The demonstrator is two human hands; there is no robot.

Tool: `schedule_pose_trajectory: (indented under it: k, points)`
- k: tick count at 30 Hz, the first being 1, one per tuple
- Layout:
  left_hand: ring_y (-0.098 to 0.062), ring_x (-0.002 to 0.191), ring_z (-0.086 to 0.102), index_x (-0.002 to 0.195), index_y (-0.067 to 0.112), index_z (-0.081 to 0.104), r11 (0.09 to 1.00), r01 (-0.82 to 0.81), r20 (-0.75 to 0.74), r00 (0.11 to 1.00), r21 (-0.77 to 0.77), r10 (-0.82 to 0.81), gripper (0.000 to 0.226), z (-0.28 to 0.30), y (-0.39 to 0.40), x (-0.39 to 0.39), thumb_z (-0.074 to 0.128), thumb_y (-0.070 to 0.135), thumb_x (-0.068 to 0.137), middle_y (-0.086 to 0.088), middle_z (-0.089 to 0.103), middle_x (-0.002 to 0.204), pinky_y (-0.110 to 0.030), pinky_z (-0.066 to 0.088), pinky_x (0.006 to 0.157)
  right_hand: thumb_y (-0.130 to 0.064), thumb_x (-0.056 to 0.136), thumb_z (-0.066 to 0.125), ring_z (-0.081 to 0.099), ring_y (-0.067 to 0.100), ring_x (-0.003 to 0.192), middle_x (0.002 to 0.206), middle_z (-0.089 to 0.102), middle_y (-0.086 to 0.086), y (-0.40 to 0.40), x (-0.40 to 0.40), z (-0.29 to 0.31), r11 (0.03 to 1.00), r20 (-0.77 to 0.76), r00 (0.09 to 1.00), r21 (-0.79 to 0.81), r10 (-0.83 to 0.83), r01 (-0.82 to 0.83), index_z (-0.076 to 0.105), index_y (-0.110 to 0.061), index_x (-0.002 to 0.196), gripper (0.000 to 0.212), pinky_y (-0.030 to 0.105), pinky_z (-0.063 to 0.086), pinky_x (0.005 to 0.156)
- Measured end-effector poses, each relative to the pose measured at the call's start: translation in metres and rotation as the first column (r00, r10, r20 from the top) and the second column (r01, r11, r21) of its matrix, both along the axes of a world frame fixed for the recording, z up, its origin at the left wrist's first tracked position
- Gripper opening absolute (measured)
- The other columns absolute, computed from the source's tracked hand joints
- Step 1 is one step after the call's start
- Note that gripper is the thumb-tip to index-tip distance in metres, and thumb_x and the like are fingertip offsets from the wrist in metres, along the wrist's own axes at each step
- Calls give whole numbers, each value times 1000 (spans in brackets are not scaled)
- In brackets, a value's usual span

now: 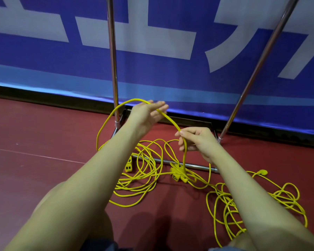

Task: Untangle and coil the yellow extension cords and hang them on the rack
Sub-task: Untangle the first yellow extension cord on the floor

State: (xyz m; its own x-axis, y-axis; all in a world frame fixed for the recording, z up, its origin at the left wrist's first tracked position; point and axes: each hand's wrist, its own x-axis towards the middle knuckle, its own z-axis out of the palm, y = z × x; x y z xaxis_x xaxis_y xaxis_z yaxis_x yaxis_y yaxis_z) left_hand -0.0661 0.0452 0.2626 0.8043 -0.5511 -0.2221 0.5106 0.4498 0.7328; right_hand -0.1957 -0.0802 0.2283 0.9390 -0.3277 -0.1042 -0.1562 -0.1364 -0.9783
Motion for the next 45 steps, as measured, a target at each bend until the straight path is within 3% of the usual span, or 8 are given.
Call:
schedule_pose_trajectory:
  k: [5,17,23,26,34,37,41,45]
  points:
    - [-20,71,70,131,-5,30,999,38,95,995,39,-42,49,-2,-8,-15,51,-14,88,-17,65,93,-30,58,70,-11,94,52,56,12,46,58,62,-1,1,3,10,999,93,995,36,-28,25,68,-9,85,19,18,47,51]
    - [-23,69,72,124,-1,33,930,-130,-12,991,-344,134,37,29,3,-4,45,-13,91,-20,65,93,-30,59,65,-17,97,45,64,13,62,64,65,0,5,-1,-3,988,10,1000,151,25,-26,64,-6,84,26,26,53,68]
    - [-17,69,70,86,0,54,999,41,101,994,-27,-38,5,18,1,-13,53,-1,92,-12,64,92,-28,58,69,-15,97,47,64,17,52,58,63,4,9,-2,5,985,-9,1000,171,-2,4,63,-3,80,26,30,57,56]
    - [-17,71,69,104,-1,46,992,102,166,980,74,-113,16,13,-1,-26,50,-9,90,-12,65,91,-31,56,74,-16,97,47,64,17,51,58,63,3,11,-2,10,986,-1,1000,167,-10,10,62,-2,81,26,28,57,54]
    - [-20,85,66,136,-4,31,989,-40,37,998,-140,46,43,23,3,-9,44,-6,95,-16,63,113,-25,58,65,-28,97,46,68,17,62,69,70,6,10,-2,13,991,-89,992,110,88,-79,67,-9,83,32,29,51,70]
    - [-24,103,60,125,-3,42,962,-134,-41,991,-238,128,30,32,11,7,44,-5,96,-20,55,131,-23,58,67,-26,95,48,67,16,64,72,70,4,6,-5,11,989,-98,988,98,119,-110,68,-10,84,27,26,52,67]
    - [-32,121,53,105,-7,51,982,-149,-68,988,-113,142,15,23,9,8,40,1,99,-23,54,127,-30,52,82,-13,93,53,66,14,58,66,68,2,9,-7,12,989,-83,987,69,137,-131,67,-8,83,18,21,52,55]
    - [-21,73,69,85,-2,53,990,85,58,994,111,-91,10,9,-3,-11,48,-2,94,-16,62,91,-27,56,64,-9,94,51,64,15,53,61,66,3,12,-3,10,987,-37,996,143,80,-74,65,-2,83,19,25,56,55]
